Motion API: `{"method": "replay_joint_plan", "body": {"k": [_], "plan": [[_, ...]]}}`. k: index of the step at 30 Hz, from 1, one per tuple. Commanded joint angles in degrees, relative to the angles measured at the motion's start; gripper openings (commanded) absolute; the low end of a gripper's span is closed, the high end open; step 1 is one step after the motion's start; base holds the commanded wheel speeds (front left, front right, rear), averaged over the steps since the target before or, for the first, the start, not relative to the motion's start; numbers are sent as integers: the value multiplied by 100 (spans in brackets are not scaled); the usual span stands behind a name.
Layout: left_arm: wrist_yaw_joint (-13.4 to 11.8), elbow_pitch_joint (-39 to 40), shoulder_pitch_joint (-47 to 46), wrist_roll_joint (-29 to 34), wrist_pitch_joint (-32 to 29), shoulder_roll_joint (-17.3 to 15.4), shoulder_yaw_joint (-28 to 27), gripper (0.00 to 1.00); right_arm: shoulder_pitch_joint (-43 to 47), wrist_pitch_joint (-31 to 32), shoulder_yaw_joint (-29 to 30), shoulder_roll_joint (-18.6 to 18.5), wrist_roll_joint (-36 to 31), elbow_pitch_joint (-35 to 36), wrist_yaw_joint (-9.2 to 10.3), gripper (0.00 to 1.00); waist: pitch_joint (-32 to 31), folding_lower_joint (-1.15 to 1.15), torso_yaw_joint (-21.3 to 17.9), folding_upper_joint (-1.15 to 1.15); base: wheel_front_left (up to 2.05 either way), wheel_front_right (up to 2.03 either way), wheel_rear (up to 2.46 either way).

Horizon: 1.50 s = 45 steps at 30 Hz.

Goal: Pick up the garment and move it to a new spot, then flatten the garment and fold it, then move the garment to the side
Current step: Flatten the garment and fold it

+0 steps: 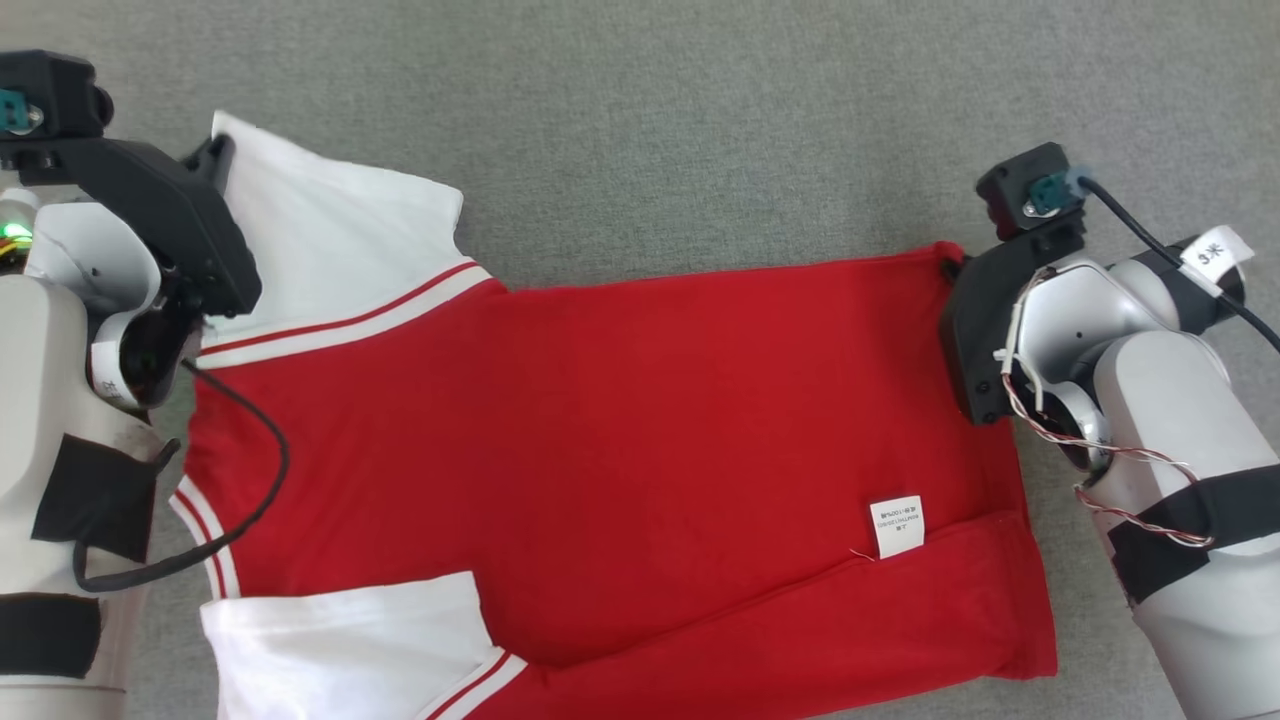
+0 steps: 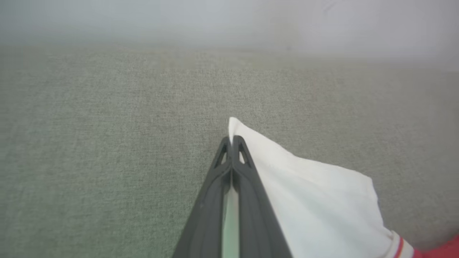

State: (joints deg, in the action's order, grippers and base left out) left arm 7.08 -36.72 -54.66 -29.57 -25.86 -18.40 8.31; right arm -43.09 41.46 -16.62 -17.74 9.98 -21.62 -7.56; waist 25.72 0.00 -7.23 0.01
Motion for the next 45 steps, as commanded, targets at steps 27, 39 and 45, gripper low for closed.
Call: {"method": "replay_joint_plan", "body": {"k": [27,39,45], "plan": [[-197,1980,3386,-120,3433,1107,-59,0,2123,-1050,76,-945,-214,584,12,0,-1826,0,1157,-1,0,0,0],[-662,3269,5423,-543,3085,1321,16,0,2368,-626,-1306,-2102,308,1123,12,0,-1946,0,1157,-1,0,0,0],[-831,3352,5817,-656,2984,1376,104,0,2327,-444,-1690,-2396,567,1187,12,0,-1960,0,1186,-1,0,0,0]]}}
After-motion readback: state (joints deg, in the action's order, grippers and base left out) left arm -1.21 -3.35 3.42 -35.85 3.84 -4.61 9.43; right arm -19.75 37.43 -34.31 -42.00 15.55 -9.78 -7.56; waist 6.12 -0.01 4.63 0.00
